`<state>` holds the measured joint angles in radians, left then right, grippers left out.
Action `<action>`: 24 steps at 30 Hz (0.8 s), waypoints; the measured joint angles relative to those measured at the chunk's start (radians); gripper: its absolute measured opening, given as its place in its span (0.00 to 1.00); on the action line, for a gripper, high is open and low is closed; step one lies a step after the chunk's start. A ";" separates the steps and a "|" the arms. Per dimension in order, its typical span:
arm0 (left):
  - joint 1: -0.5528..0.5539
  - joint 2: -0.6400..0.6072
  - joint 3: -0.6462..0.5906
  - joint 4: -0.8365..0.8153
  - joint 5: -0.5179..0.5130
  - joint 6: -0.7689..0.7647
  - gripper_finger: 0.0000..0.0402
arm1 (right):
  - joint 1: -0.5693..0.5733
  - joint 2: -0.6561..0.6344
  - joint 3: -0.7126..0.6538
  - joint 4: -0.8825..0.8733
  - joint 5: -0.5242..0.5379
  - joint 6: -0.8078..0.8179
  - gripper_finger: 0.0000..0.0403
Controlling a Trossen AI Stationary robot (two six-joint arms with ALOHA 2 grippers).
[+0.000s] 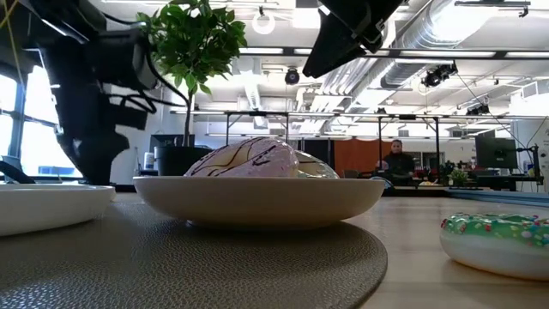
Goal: Pick & Place donuts
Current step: Put the small yellow donut on the white plate
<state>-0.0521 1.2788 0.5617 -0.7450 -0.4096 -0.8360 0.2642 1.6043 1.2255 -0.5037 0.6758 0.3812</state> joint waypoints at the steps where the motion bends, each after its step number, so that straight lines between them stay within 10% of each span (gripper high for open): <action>1: 0.000 0.016 0.000 0.002 -0.001 0.000 0.49 | 0.000 0.000 0.000 0.000 0.000 0.006 0.35; 15: 0.000 0.055 0.012 0.002 0.048 -0.003 0.04 | 0.000 0.000 0.000 0.000 0.002 0.007 0.35; 24: -0.035 0.054 0.137 0.012 0.169 0.001 0.04 | 0.000 0.000 0.000 0.000 0.006 0.007 0.35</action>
<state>-0.0872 1.3327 0.6991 -0.7328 -0.2402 -0.8352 0.2642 1.6043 1.2255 -0.5037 0.6815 0.3882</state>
